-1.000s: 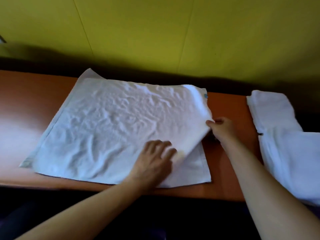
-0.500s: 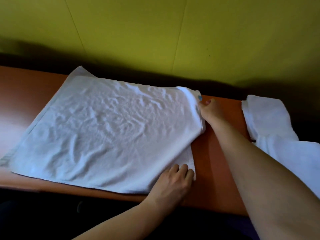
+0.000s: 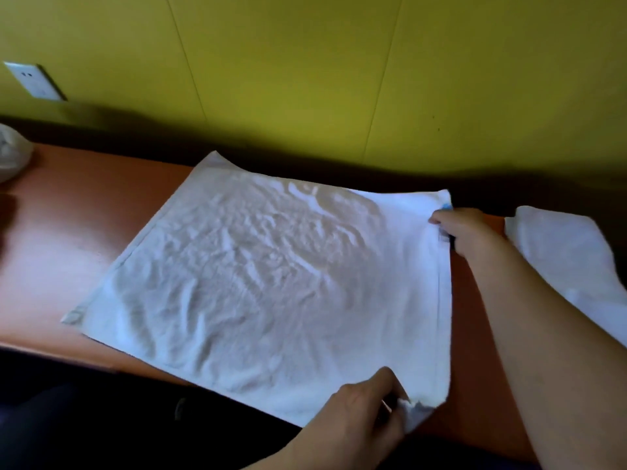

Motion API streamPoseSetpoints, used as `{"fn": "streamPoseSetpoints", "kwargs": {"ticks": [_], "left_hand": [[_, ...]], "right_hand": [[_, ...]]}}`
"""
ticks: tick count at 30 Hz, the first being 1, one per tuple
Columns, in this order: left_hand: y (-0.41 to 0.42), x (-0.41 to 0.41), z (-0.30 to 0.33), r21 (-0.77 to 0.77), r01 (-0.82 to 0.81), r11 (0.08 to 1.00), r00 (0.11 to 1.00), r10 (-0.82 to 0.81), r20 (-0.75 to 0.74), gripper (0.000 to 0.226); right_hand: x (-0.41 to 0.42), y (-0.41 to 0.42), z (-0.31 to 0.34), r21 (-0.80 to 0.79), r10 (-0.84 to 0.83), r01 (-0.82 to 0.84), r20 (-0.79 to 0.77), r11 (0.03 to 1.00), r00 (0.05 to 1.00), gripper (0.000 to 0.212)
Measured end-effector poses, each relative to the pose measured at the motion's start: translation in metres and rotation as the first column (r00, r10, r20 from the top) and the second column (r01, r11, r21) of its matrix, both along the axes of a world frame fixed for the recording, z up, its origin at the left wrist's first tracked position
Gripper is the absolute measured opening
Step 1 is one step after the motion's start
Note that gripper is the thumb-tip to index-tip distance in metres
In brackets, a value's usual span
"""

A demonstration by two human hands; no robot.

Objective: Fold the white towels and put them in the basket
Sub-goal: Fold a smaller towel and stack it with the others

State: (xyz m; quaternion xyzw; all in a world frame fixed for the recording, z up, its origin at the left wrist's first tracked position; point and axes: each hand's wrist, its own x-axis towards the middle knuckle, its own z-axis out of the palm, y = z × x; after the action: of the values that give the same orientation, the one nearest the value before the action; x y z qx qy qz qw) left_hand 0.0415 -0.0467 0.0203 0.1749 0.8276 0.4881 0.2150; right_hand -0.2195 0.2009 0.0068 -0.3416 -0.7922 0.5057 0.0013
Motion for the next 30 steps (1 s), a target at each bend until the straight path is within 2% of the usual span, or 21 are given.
{"fn": "streamPoseSetpoints", "kwargs": {"ticks": [1,3,6,9,13,18,21,24,26,30], "left_hand": [[0.001,0.006,0.008,0.011,-0.022,1.000,0.999,0.022,0.036,0.012],[0.004,0.023,0.027,0.007,-0.065,0.998,0.996,0.064,0.060,0.010],[0.008,0.051,0.057,-0.027,-0.147,0.989,0.989,0.147,0.024,0.014],[0.006,0.063,0.072,0.103,-0.186,0.977,0.980,0.178,0.088,0.016],[-0.017,0.059,0.071,0.267,-0.236,0.934,0.962,0.186,0.200,0.010],[-0.072,0.047,0.061,0.365,-0.410,0.836,0.910,0.349,0.222,0.015],[-0.111,0.037,0.059,0.376,-0.529,0.761,0.846,0.506,0.166,0.017],[-0.151,0.027,0.058,0.377,-0.658,0.652,0.740,0.653,0.162,0.028],[-0.175,0.020,0.057,0.369,-0.720,0.587,0.676,0.713,0.186,0.023],[-0.221,0.004,0.050,0.313,-0.801,0.510,0.579,0.793,0.189,0.014]], "right_hand": [[0.007,0.011,0.001,-0.059,-0.010,0.009,-0.028,0.998,1.000,0.011],[0.024,0.030,0.011,-0.108,-0.071,0.065,-0.053,0.992,0.996,0.032],[0.048,0.053,0.030,-0.092,-0.172,0.164,-0.095,0.982,0.980,0.027],[0.060,0.049,0.054,-0.057,-0.239,0.233,-0.151,0.971,0.959,0.037],[0.057,0.012,0.082,-0.134,-0.239,0.213,-0.216,0.968,0.947,0.033],[0.027,-0.061,0.095,-0.147,-0.151,0.104,-0.360,0.984,0.921,0.028],[0.001,-0.109,0.092,-0.090,-0.094,0.065,-0.384,0.994,0.918,0.010],[-0.028,-0.162,0.087,-0.026,-0.020,0.010,-0.394,1.000,0.919,0.021],[-0.043,-0.197,0.083,-0.009,0.028,-0.035,-0.403,0.999,0.915,0.030],[-0.066,-0.260,0.073,0.018,0.083,-0.083,-0.404,0.996,0.911,0.024]]}}
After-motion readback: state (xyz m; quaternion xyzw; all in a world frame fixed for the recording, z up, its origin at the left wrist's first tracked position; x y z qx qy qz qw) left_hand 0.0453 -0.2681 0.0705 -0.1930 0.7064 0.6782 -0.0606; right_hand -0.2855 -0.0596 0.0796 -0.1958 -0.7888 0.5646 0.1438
